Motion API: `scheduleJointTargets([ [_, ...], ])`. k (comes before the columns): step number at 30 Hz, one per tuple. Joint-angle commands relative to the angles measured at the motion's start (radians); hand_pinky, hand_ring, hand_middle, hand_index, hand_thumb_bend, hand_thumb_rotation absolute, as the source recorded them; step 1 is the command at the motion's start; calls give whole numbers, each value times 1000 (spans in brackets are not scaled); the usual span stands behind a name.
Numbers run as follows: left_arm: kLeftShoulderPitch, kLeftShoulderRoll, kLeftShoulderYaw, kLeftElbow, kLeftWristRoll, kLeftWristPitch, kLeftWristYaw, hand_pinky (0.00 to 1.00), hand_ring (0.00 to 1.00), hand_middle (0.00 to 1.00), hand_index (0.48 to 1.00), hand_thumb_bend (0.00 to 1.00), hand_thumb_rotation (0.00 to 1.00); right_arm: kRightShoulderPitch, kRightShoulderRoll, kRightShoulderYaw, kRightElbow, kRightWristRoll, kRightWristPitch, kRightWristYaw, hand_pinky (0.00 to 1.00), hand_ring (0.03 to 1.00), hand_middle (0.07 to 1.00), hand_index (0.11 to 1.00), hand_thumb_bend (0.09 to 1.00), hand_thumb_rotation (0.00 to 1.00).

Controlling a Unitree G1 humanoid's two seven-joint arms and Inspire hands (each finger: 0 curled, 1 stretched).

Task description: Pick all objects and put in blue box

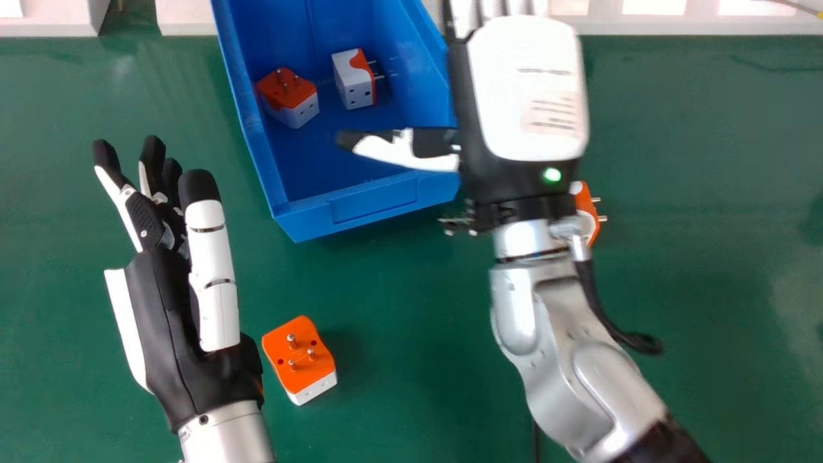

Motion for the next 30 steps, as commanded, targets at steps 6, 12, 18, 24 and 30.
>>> scheduleJointTargets([
  [6,20,-85,-16,-56,11,8,-4,941,983,988,972,542,807,8,-121,-102,-282,-185,318,641,1000,1000,1000,1000,1000,441],
  [12,21,-86,-15,-53,10,2,-4,946,985,987,972,541,795,-84,-183,-142,-131,-130,332,819,1000,1000,1000,1000,1000,327],
  [18,17,-89,-12,-51,4,0,-8,954,988,988,976,536,793,-174,-205,-154,92,-33,280,818,1000,1000,1000,1000,1000,284],
  [24,15,-93,-13,-51,-1,0,-10,953,987,984,974,540,787,-258,-220,-140,309,85,164,790,1000,1000,1000,1000,1000,223],
  [30,13,-96,-13,-50,7,-3,-6,949,985,983,973,540,785,-306,-231,-89,468,142,58,800,990,1000,1000,977,1000,174],
])
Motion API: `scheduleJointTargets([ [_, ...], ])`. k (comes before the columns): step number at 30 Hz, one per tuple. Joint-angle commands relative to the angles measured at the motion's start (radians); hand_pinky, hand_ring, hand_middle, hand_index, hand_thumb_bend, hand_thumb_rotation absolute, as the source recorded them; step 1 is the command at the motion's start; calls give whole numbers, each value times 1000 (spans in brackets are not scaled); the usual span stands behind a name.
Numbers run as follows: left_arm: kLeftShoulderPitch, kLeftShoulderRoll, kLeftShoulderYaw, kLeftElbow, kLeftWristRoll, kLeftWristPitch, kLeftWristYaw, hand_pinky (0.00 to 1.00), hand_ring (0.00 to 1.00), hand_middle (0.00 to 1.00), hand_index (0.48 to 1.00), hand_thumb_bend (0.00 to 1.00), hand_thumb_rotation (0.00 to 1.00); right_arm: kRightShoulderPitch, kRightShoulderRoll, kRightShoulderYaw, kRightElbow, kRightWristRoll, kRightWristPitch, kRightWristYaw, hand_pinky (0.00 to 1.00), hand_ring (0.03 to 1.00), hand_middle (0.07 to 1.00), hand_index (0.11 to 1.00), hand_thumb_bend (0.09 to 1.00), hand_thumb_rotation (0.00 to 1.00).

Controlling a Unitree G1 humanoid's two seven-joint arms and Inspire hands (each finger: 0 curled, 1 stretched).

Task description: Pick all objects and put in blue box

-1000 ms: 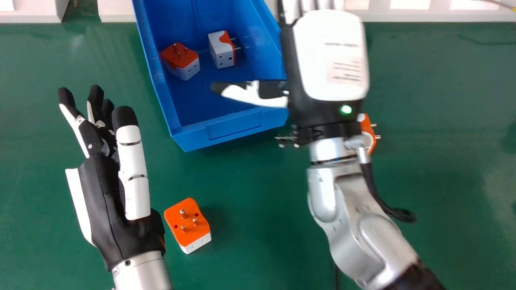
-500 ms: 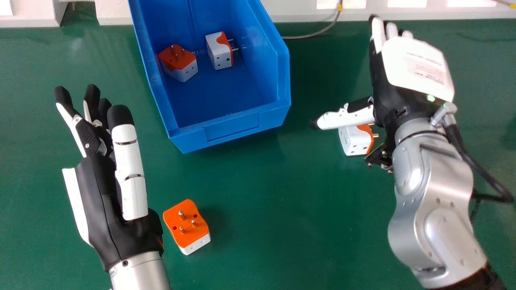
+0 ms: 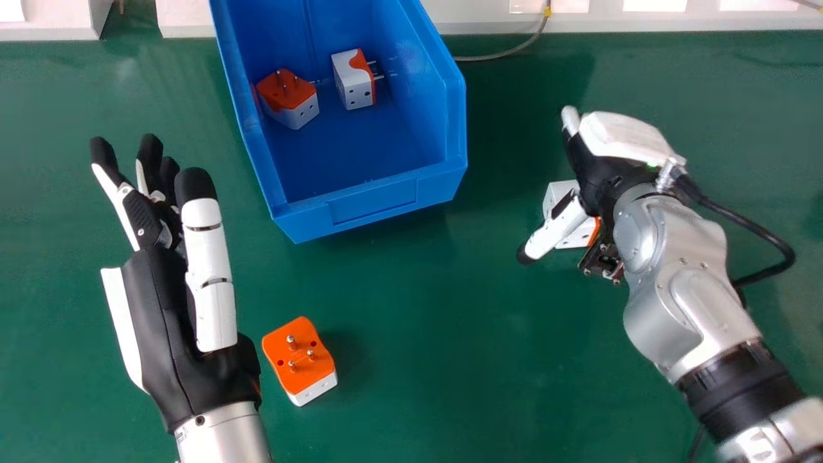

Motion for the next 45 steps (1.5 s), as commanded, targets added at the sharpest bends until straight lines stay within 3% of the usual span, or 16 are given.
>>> scheduleJointTargets([
  [1,2,-96,-13,-19,6,-18,5,948,984,982,973,539,786,-45,-10,11,30,21,-33,-7,980,1000,1000,967,1000,164],
  [2,1,-96,-12,-18,4,-19,4,947,983,981,972,541,784,-52,-10,19,52,26,-43,-2,940,1000,1000,957,1000,152],
  [4,-1,-95,-11,-17,1,-19,3,951,986,983,974,537,790,-71,-12,47,120,24,-68,4,760,1000,1000,920,1000,144],
  [6,-1,-96,-10,-16,3,-19,5,946,983,981,971,538,791,-78,-15,70,158,25,-85,-2,697,978,998,871,1000,126],
  [9,-2,-95,-10,-17,6,-15,6,943,982,981,971,543,791,-78,-20,90,163,27,-90,-11,607,798,902,801,965,81],
  [11,-2,-95,-11,-19,-1,-13,4,944,983,981,971,544,791,-95,-18,109,173,20,-78,7,534,690,812,784,893,48],
  [12,-2,-95,-11,-19,-3,-15,2,948,985,983,972,546,789,-116,-9,116,196,21,-64,26,439,564,685,776,833,20],
  [14,-2,-94,-11,-19,-4,-16,1,951,985,982,974,546,786,-141,3,119,225,35,-47,37,337,456,551,759,651,6],
  [16,-2,-94,-11,-20,-4,-16,1,951,985,982,974,546,785,-112,7,89,203,63,-59,-37,327,446,538,758,634,5],
  [17,-2,-94,-11,-19,-3,-17,1,951,984,982,973,545,785,-93,7,72,189,79,-73,-79,286,394,485,662,582,2],
  [19,-3,-95,-10,-17,2,-20,3,949,982,980,972,542,787,-70,10,51,175,102,-83,-134,338,438,482,547,540,0],
  [22,-5,-97,-11,-18,2,-17,5,944,978,977,968,543,785,-47,19,21,157,142,-98,-202,383,480,489,501,521,0],
  [34,-6,-96,-14,-18,-6,-17,0,954,986,984,975,554,776,-46,18,15,142,178,-131,-275,292,404,474,510,515,0],
  [45,-16,-98,-14,-15,-7,-15,-1,953,986,987,976,552,770,-2,-7,-14,34,189,-193,-357,368,428,526,467,516,0],
])
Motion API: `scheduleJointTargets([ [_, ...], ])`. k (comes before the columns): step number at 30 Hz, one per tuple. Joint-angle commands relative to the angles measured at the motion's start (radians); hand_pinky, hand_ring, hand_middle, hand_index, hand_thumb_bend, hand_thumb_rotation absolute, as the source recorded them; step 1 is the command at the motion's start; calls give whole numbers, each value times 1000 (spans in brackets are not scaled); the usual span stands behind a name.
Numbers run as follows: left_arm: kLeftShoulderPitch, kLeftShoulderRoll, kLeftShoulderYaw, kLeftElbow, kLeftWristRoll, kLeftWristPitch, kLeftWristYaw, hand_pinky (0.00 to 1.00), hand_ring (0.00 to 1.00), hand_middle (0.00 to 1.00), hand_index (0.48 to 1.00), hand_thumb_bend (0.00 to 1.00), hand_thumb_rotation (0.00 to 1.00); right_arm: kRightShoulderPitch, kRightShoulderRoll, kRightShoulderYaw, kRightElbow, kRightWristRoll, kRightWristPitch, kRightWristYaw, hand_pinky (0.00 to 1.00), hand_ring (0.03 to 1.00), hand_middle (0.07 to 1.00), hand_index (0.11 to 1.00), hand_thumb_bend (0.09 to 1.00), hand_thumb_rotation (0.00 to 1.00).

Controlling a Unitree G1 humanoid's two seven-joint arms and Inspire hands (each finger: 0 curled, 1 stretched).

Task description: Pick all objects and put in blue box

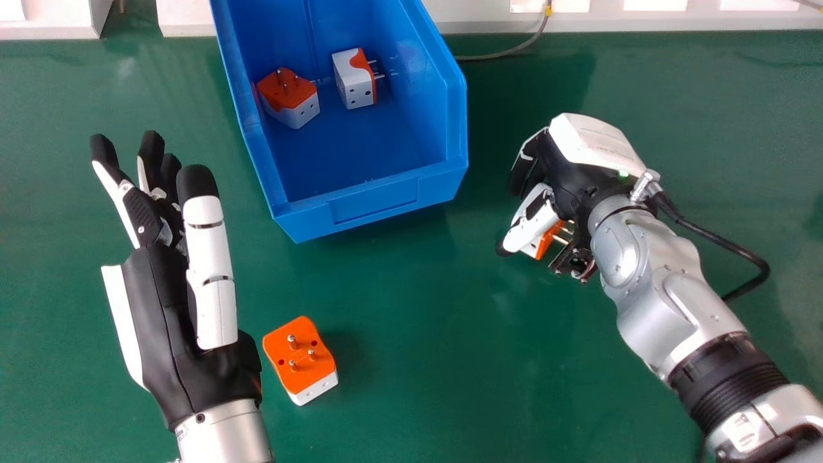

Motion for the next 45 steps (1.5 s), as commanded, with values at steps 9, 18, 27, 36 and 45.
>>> scheduleJointTargets([
  [9,-17,-99,-13,-10,14,-7,8,953,986,987,977,551,777,61,31,-204,-418,43,24,-188,255,373,468,541,502,0],
  [18,-32,-101,-11,-9,5,-3,14,949,980,980,972,559,765,-25,18,-195,-449,-80,-324,-639,313,385,479,530,498,0],
  [27,-31,-96,-9,-5,10,-12,18,945,977,978,969,560,765,-136,59,-45,-252,-146,-681,-742,316,402,491,520,496,0],
  [36,-35,-99,-9,9,15,-25,23,948,979,982,976,552,774,-311,107,112,140,-189,-838,-615,345,456,505,469,499,0],
  [45,-28,-97,-10,16,18,-39,22,956,988,994,985,560,797,-397,160,163,418,-219,-789,-621,375,445,490,493,500,0],
])
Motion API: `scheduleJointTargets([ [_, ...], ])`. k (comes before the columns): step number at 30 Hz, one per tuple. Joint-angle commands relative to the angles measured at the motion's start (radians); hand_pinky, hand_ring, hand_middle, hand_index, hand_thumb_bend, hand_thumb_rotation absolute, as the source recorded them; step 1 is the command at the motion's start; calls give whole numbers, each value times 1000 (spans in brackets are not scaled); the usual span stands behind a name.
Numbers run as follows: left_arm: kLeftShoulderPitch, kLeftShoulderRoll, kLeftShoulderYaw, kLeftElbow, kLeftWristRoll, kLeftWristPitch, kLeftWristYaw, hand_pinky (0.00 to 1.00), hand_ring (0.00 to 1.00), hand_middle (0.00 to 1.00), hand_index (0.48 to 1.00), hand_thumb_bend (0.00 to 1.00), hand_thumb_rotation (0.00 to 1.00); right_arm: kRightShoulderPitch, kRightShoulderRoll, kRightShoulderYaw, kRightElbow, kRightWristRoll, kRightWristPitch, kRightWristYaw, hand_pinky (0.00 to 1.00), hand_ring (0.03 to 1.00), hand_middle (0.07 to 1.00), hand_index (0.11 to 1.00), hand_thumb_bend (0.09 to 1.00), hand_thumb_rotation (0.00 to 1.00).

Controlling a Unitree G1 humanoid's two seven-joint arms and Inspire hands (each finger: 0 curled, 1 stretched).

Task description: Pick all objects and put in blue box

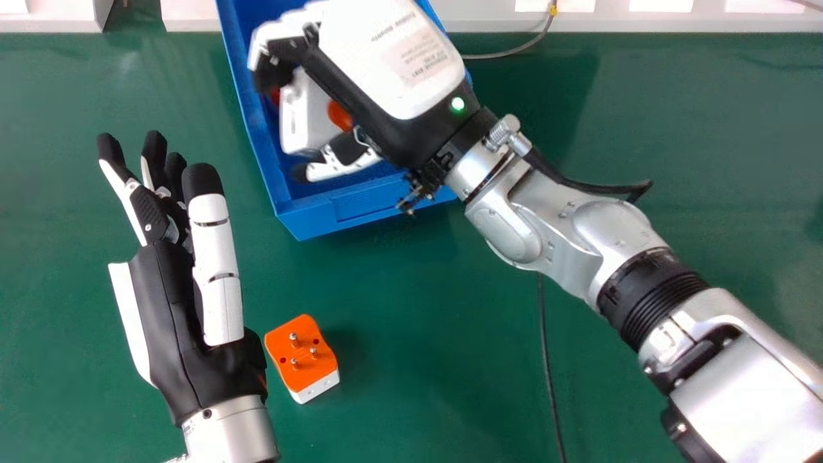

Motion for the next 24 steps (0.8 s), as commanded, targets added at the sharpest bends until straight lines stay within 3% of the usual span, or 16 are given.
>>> scheduleJointTargets([
  [1,-10,-95,-2,-8,13,-27,4,956,988,994,985,560,796,-56,8,-10,-6,25,12,11,359,451,498,503,499,0],
  [4,-10,-95,0,-5,17,-28,7,954,989,994,987,556,806,-55,7,-13,-3,32,27,19,328,458,508,536,494,0],
  [6,-9,-94,0,-9,11,-21,4,952,987,993,986,556,805,-57,7,-15,0,36,29,17,325,456,507,540,494,0],
  [10,-8,-94,0,-9,12,-22,5,951,987,993,986,558,806,-58,7,-20,2,42,38,18,311,440,506,552,492,0],
  [17,-5,-92,-2,-12,1,-24,-3,952,986,991,985,558,798,-64,4,-16,5,34,54,7,299,414,494,563,490,0],
  [20,-5,-93,-2,-11,9,-23,1,951,986,991,984,559,797,-64,3,-16,5,36,50,7,299,414,495,562,490,0],
  [24,-3,-93,-2,-14,5,-23,0,950,985,991,983,559,796,-62,6,-21,3,41,57,4,301,415,494,559,491,0],
])
